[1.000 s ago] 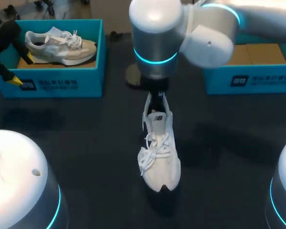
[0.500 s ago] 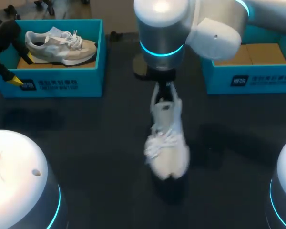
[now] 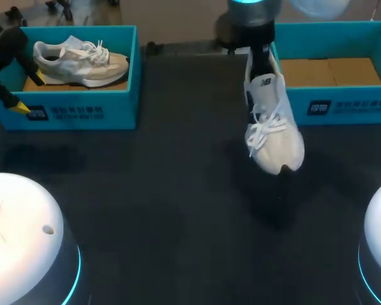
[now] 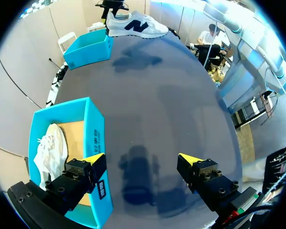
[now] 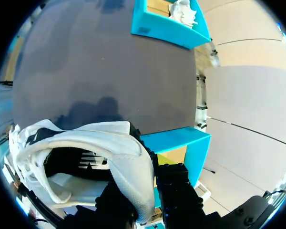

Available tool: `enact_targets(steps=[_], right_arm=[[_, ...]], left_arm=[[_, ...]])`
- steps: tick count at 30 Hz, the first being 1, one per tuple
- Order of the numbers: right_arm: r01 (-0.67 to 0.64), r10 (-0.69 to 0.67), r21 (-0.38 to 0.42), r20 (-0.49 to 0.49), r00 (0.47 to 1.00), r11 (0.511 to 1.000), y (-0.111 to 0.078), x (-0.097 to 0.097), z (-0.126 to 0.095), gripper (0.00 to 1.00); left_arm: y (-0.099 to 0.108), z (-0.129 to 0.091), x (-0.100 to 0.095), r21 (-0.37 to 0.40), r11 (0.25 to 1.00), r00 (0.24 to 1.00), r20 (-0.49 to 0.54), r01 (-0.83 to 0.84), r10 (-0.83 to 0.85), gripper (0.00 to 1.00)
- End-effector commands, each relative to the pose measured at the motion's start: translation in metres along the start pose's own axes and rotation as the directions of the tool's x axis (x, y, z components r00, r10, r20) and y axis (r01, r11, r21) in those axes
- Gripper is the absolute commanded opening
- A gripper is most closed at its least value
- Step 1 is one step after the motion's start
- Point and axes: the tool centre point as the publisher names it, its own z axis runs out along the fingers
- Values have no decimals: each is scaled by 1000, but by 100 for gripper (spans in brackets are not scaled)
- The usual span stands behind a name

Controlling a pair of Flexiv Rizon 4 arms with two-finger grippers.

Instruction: Take the shoe out of the shoebox, open the shoe tongue, remove and reinsert the insole, then place the shoe into the shoebox

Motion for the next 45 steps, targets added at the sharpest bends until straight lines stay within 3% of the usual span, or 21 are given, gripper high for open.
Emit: enact_targets(steps=[1,8,9,11,13,15,16,18,19,21,23,24,37,41,43,44,45], right_arm=[[1,0,-9,4,1000,1000,-5,3,-1,0],[-5,5,-13,-2,1000,1000,-5,1,0,0],[-18,18,-31,8,1000,999,-10,-11,1,0],[-50,50,5,48,998,999,-26,-35,2,0],[-53,45,92,85,995,994,-46,-66,7,0],[-35,27,86,96,995,996,-62,-91,10,0],[-28,12,142,107,994,989,-70,-103,11,0],[1,-14,102,121,993,995,-83,-120,15,0],[-15,-1,131,118,993,991,-92,-131,19,0],[-1,-6,57,122,993,998,-108,-151,24,0],[-20,10,92,115,993,996,-117,-163,28,0],[-44,37,52,119,992,998,-124,-170,30,0],[-44,37,52,119,992,998,-124,-170,30,0],[-95,87,52,146,985,994,-156,-197,46,0],[-96,78,113,156,985,989,-177,-217,58,0],[-99,85,82,161,983,992,-185,-224,61,0],[-103,84,106,166,982,989,-194,-230,65,0]], left_arm=[[0,0,0,-3,1000,1000,-1,0,0,100],[0,0,0,-3,1000,1000,-1,0,0,100],[0,0,0,-3,1000,1000,-1,0,0,100],[0,0,0,-3,1000,1000,-1,0,0,100],[0,0,0,-3,1000,1000,-1,0,0,100],[0,0,0,-3,1000,1000,-1,0,0,100],[0,0,0,-3,1000,1000,-1,0,0,100],[0,0,0,-3,1000,1000,-1,0,0,100],[0,0,0,-3,1000,1000,-1,0,0,100],[0,0,0,-3,1000,1000,-1,0,0,100],[0,0,0,-3,1000,1000,-1,0,0,100],[0,0,0,-3,1000,1000,-1,0,0,100],[0,0,0,-3,1000,1000,-1,0,0,100],[0,0,0,-3,1000,1000,-1,0,0,100],[0,0,0,-3,1000,1000,-1,0,0,100],[0,0,0,-3,1000,1000,-1,0,0,100],[0,0,0,-3,1000,1000,-1,0,0,100]])
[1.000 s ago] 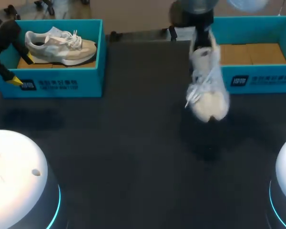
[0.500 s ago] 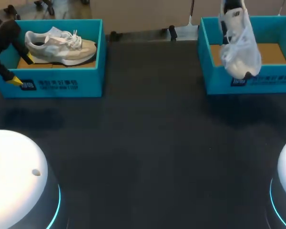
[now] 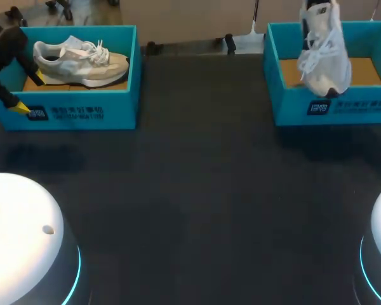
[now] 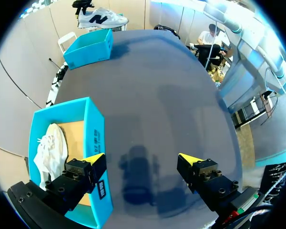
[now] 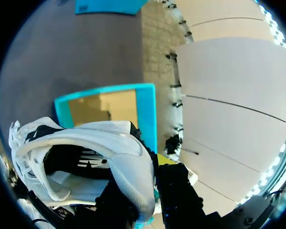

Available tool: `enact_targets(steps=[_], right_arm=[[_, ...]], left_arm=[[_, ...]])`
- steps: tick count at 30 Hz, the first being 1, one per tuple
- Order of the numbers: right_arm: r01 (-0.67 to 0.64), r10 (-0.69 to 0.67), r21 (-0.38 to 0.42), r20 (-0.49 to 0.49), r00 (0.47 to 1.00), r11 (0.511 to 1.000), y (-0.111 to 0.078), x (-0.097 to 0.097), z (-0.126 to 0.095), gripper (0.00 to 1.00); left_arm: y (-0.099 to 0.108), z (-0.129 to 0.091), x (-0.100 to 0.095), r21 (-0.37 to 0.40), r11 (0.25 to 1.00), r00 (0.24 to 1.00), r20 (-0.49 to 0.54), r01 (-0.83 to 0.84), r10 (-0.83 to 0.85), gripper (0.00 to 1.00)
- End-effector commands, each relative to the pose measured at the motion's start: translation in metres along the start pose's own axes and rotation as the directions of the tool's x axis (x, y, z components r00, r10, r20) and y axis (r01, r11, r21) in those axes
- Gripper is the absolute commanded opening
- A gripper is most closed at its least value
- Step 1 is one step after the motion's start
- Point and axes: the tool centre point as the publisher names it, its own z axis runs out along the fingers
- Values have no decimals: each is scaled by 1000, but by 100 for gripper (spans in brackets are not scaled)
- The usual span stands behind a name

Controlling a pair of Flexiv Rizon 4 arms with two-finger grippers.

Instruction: Take the shoe out of the shoebox, open the shoe tongue, remove and reinsert the insole, then place the shoe into the shoebox

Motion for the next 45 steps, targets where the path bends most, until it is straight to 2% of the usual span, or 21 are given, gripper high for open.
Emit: enact_targets(steps=[1,2,4,5,6,11,15,16,17,18,19,21,22,25,39,43,44,45], right_arm=[[6,-6,7,-12,1000,1000,-24,-32,31,0],[24,-24,-16,-8,1000,1000,-29,-37,36,0],[53,-53,5,-14,999,999,-39,-46,46,0],[68,-69,-33,-12,998,997,-42,-49,48,0],[71,-71,-28,-13,997,997,-45,-52,51,0],[129,-130,-65,-19,991,990,-50,-61,67,0],[36,-37,-21,-42,998,999,-57,-63,77,0],[-44,44,4,-51,998,999,-62,-63,79,0],[-115,119,63,-55,991,991,-66,-63,79,0],[-196,205,126,-62,977,972,-70,-62,81,0],[-273,282,137,-52,958,952,-76,-60,80,0],[-419,438,243,-28,898,875,-86,-56,79,0],[-499,519,260,-9,855,826,-93,-49,77,0],[-646,706,430,27,708,631,-110,-31,77,0],[-646,706,430,27,708,631,-110,-31,77,0],[-728,814,464,23,580,505,-129,-33,92,0],[-749,838,480,49,543,457,-137,-30,95,0],[-759,848,476,50,527,444,-140,-29,95,0]], left_arm=[[0,0,0,-4,1000,1000,-1,0,0,100],[0,0,0,-4,1000,1000,-1,0,0,100],[0,0,0,-4,1000,1000,-1,0,0,100],[0,0,0,-4,1000,1000,-1,0,0,100],[0,0,0,-4,1000,1000,-1,0,0,100],[0,0,0,-4,1000,1000,-1,0,0,100],[0,0,0,-4,1000,1000,-1,0,0,100],[0,0,0,-4,1000,1000,-1,0,0,100],[0,0,0,-4,1000,1000,-1,0,0,100],[0,0,0,-4,1000,1000,-1,0,0,100],[0,0,0,-4,1000,1000,-1,0,0,100],[0,0,0,-4,1000,1000,-1,0,0,100],[0,0,0,-4,1000,1000,-1,0,0,100],[0,0,0,-4,1000,1000,-1,0,0,100],[0,0,0,-4,1000,1000,-1,0,0,100],[0,0,0,-4,1000,1000,-1,0,0,100],[0,0,0,-4,1000,1000,-1,0,0,100],[0,0,0,-4,1000,1000,-1,0,0,100]])
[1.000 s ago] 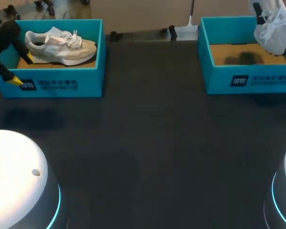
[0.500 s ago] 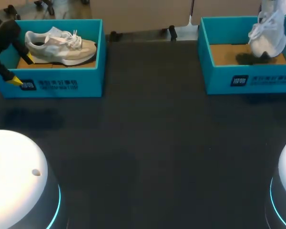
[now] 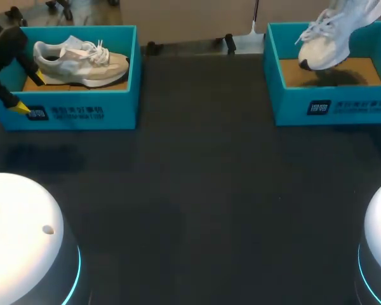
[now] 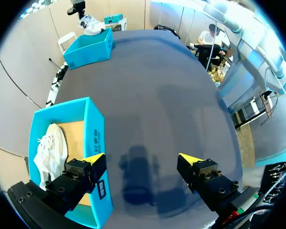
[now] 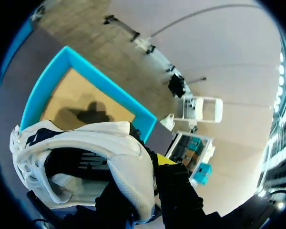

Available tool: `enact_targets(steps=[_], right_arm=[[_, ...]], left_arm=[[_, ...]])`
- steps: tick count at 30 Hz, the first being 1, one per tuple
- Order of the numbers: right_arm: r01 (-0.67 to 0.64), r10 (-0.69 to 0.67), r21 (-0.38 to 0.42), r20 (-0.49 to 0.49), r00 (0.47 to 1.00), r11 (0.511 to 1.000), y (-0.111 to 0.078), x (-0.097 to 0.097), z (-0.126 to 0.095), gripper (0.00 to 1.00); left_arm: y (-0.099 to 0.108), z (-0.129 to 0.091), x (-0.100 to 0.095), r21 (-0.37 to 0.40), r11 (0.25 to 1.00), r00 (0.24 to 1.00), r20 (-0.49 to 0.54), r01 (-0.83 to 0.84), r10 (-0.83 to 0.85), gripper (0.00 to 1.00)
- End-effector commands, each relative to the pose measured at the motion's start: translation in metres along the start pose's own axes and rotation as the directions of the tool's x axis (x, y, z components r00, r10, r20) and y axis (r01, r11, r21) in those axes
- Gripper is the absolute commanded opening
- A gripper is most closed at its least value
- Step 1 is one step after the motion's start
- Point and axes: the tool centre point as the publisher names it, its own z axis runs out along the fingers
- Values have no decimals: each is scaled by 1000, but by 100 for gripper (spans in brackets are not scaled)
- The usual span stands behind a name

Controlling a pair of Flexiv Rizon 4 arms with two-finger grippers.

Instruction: Take the shoe out of the shoebox, open the shoe tongue, remove and reinsert the insole, then place the shoe into the shoebox

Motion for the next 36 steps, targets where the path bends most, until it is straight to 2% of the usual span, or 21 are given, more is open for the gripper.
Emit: enact_targets(steps=[1,6,12,25,27,29,30,32,34,36], right_arm=[[-280,292,146,-69,954,949,-4,-16,15,0],[-395,409,175,-56,911,902,-22,-14,24,0],[-456,472,190,-47,880,869,-30,-5,31,0],[-456,472,190,-47,880,869,-30,-5,31,0],[-490,512,172,-119,851,854,-35,-3,45,0],[-521,548,202,-104,830,829,-41,1,60,0],[-528,558,207,-132,819,824,-45,3,67,0],[-546,574,210,-113,811,811,-51,9,76,0],[-551,581,199,-149,800,810,-58,13,83,0],[-563,594,209,-140,792,800,-62,17,88,0]], left_arm=[[0,0,0,-3,1000,1000,-1,0,0,100],[0,0,0,-3,1000,1000,-1,0,0,100],[0,0,0,-3,1000,1000,-1,0,0,100],[0,0,0,-3,1000,1000,-1,0,0,100],[0,0,0,-3,1000,1000,-1,0,0,100],[0,0,0,-3,1000,1000,-1,0,0,100],[0,0,0,-3,1000,1000,-1,0,0,100],[0,0,0,-3,1000,1000,-1,0,0,100],[0,0,0,-3,1000,1000,-1,0,0,100],[0,0,0,-3,1000,1000,-1,0,0,100]])
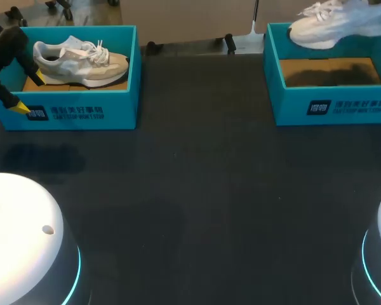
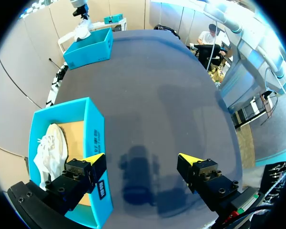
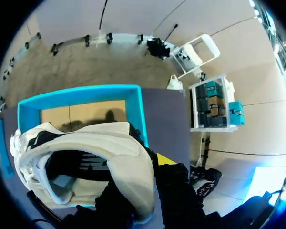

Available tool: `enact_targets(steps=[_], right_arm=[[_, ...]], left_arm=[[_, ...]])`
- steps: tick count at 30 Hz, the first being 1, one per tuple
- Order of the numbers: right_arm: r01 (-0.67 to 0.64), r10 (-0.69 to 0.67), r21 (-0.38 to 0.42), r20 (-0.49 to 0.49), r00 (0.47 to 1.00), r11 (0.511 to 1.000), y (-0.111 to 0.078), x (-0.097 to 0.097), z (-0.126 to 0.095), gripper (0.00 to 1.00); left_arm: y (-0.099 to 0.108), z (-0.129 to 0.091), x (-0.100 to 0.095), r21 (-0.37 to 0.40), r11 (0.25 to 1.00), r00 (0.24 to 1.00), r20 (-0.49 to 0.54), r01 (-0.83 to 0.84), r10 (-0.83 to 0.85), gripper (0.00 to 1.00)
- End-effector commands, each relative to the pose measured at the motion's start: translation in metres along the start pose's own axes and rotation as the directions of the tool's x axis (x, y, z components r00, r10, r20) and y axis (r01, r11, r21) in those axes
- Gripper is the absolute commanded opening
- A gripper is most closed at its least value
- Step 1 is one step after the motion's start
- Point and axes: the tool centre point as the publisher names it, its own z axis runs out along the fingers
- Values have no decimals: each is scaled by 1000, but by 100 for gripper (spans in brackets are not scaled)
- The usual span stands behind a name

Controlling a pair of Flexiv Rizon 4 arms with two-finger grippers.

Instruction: Take the shoe out of the shoebox, open the shoe tongue, remove and reinsert the insole, then place the shoe into the shoebox

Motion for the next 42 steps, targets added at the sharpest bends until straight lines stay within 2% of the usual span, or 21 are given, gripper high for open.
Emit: enact_targets(steps=[1,16,18,22,25,34,42], right_arm=[[-17,15,-41,-61,998,999,-17,-2,20,0],[-7,3,-57,-78,997,998,-22,2,22,0],[10,-18,-80,-109,994,997,-21,7,29,0],[-2,-4,-55,-118,993,998,-22,18,56,0],[-10,4,-51,-122,992,999,-25,20,62,0],[-27,20,-69,-92,996,997,-33,27,60,0],[-57,51,-48,-114,992,997,-46,22,75,0]], left_arm=[[0,0,0,-3,1000,1000,-1,0,0,100],[0,0,0,-3,1000,1000,-1,0,0,100],[0,0,0,-3,1000,1000,-1,0,0,100],[0,0,0,-3,1000,1000,-1,0,0,100],[0,0,0,-3,1000,1000,-1,0,0,100],[0,0,0,-3,1000,1000,-1,0,0,100],[0,0,0,-3,1000,1000,-1,0,0,100]])
